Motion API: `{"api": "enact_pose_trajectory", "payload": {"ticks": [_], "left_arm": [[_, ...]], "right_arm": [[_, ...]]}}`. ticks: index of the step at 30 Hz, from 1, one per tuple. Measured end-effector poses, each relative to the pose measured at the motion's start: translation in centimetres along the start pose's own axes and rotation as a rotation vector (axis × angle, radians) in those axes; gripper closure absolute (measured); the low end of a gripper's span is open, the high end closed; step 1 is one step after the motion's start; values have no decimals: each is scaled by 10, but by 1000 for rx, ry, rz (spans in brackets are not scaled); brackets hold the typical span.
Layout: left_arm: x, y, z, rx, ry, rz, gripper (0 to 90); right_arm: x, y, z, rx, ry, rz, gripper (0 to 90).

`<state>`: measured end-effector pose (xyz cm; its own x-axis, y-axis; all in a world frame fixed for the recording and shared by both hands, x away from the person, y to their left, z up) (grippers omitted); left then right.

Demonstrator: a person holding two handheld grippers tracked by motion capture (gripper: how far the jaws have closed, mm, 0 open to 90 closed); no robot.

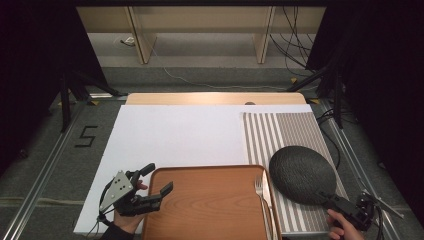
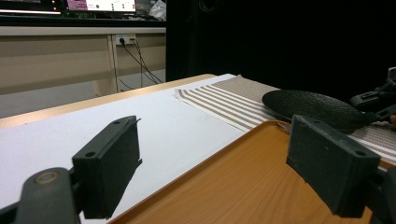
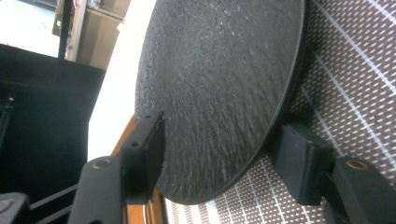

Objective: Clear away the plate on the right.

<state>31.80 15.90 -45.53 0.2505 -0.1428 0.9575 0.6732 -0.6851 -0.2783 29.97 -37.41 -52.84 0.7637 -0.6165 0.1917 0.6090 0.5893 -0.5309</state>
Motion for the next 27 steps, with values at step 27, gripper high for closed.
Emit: {"api": "enact_pose_trajectory", "payload": {"ticks": [27], "left_arm": [[0, 0, 0, 1, 2, 0, 168]], "right_arm": [[1, 8, -8, 85, 180, -81, 589]]}}
Point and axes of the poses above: each handheld gripper's, and its own axes: y roughly forward along the jaws, x roughly out of its top, z roughly to its left, the point moved 5 cm from there along y, roughly forward along the jaws, and after that the axes turned 10 degrees about z, right-handed, at the moved point
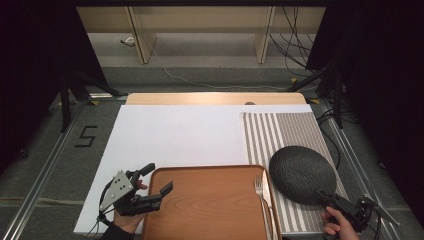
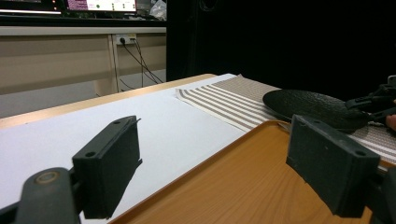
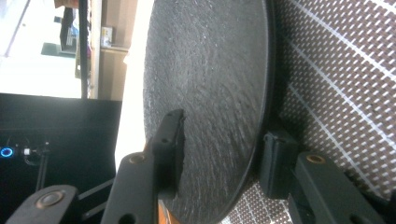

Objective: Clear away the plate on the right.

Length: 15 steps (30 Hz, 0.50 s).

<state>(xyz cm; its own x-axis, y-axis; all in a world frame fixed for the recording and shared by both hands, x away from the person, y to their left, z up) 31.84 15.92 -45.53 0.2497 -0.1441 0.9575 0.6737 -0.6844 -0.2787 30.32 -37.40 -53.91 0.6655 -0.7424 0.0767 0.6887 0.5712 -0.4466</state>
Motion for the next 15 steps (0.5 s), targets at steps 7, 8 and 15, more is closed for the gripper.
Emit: {"api": "enact_pose_trajectory", "payload": {"ticks": [7, 8, 15], "left_arm": [[0, 0, 0, 0, 1, -1, 169], [0, 0, 0, 0, 1, 0, 169], [0, 0, 0, -1, 1, 1, 169]], "right_arm": [[1, 1, -2, 13, 27, -10, 625], [1, 1, -2, 14, 32, -9, 632], [2, 2, -5, 29, 50, -15, 674]]}}
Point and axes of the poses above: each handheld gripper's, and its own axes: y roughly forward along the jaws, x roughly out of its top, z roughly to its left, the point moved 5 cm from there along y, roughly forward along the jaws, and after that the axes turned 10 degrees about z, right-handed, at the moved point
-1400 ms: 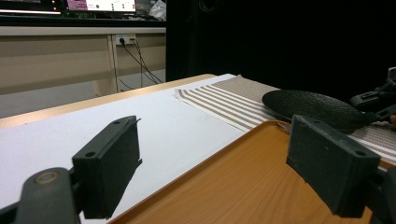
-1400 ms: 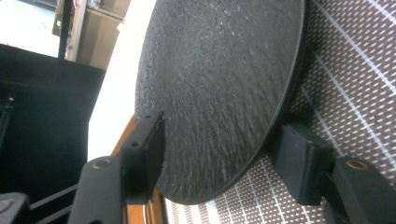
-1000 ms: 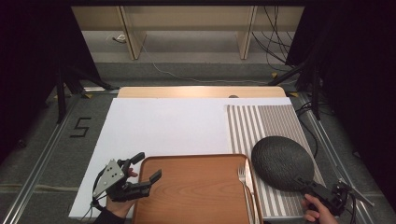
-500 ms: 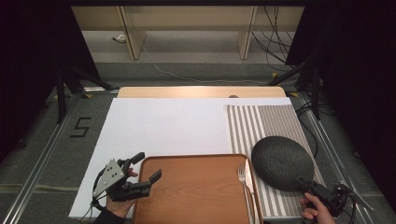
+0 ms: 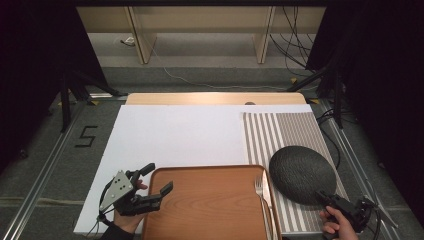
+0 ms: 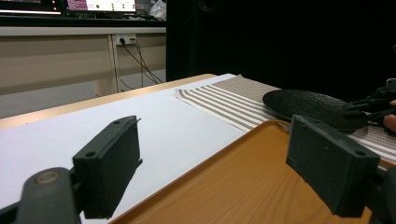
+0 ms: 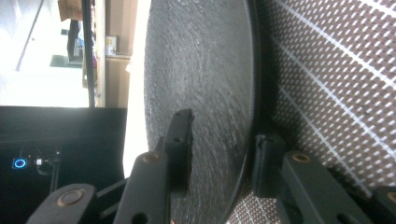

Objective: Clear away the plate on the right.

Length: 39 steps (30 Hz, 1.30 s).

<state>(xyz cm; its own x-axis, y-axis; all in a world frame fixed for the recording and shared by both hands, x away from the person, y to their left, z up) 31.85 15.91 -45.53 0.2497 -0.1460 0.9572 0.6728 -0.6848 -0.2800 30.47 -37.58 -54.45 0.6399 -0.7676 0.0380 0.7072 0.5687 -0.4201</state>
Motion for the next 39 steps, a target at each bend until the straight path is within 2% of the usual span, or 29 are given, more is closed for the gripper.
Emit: {"api": "enact_pose_trajectory", "payload": {"ticks": [14, 17, 23, 28, 37, 39], "left_arm": [[0, 0, 0, -1, -1, -2, 170], [0, 0, 0, -2, -1, -1, 171], [0, 0, 0, 0, -3, -2, 171], [0, 0, 0, -1, 1, 1, 171], [0, 0, 0, -1, 0, -1, 171], [0, 0, 0, -2, 0, -1, 171]], "right_arm": [[0, 0, -6, -2, 53, 5, 837], [0, -1, -5, 23, 64, 4, 851], [-1, -2, -4, 41, 62, -11, 859], [0, -2, -5, 56, 81, -10, 860], [0, -1, -1, 75, 30, -16, 848], [0, -1, 0, 93, 27, -19, 848]]}}
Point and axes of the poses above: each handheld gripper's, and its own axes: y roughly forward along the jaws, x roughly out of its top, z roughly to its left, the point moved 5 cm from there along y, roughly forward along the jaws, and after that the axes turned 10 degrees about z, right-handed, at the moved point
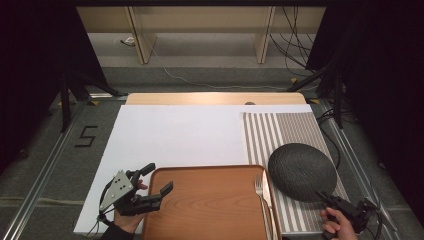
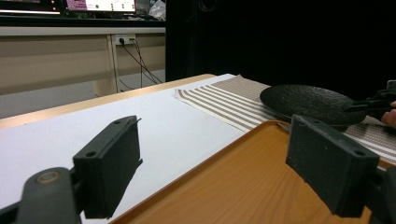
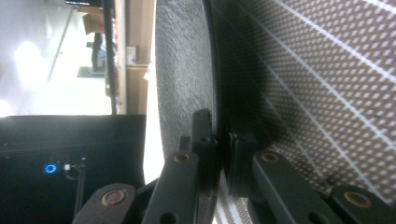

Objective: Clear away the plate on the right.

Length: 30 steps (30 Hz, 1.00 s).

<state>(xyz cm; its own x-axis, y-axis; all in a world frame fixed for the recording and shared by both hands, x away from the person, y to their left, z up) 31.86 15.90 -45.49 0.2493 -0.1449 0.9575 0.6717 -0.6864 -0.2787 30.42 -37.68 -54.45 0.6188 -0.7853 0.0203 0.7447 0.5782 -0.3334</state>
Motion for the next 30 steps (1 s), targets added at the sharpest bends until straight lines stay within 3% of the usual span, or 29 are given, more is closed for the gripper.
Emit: {"api": "enact_pose_trajectory", "payload": {"ticks": [8, 20, 30], "left_arm": [[0, 0, 0, -1, 0, 0, 171], [0, 0, 0, 0, 1, -3, 171], [0, 0, 0, -1, 0, -3, 170]], "right_arm": [[0, -1, 7, 48, -28, -9, 849], [-7, 1, 23, 131, -78, 38, 851], [-19, 7, 31, 147, -105, 80, 849]]}}
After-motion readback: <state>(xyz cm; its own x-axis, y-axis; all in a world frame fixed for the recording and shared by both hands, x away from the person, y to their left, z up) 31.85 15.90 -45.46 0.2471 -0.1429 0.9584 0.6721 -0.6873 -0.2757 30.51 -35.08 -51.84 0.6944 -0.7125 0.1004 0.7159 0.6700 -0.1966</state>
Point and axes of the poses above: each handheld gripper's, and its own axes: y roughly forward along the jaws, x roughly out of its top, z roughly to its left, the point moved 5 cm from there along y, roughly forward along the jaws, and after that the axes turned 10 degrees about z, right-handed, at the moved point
